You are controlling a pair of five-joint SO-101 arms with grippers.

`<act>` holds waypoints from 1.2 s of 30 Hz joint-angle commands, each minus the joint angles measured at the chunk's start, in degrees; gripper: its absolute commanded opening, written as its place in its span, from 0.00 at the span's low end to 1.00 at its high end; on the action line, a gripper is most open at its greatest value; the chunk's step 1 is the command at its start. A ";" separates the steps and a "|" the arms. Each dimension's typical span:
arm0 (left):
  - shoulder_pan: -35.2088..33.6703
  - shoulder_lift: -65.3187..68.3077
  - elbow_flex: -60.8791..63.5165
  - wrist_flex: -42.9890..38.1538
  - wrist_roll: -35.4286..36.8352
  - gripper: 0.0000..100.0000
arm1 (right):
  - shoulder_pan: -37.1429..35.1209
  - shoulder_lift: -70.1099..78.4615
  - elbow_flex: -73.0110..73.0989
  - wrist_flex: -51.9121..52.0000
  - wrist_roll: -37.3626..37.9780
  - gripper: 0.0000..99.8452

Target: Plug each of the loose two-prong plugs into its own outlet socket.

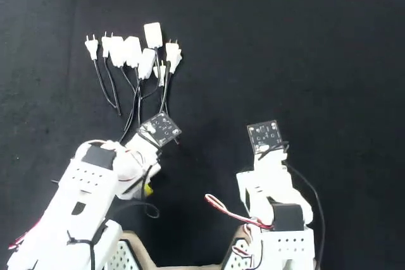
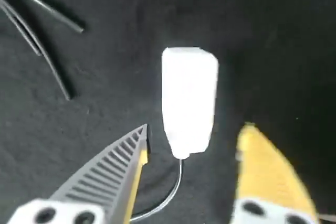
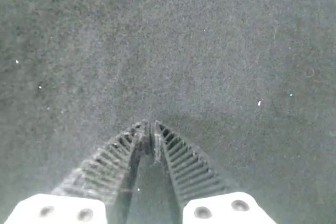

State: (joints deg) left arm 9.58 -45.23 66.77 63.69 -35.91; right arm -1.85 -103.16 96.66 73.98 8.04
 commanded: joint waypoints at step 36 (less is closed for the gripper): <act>-16.57 1.58 -0.57 -12.04 -8.79 0.37 | -0.44 -4.09 -0.13 0.18 -0.44 0.01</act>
State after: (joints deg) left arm -5.27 -45.05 65.27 54.99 -43.65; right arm -1.85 -103.16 96.66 73.98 8.04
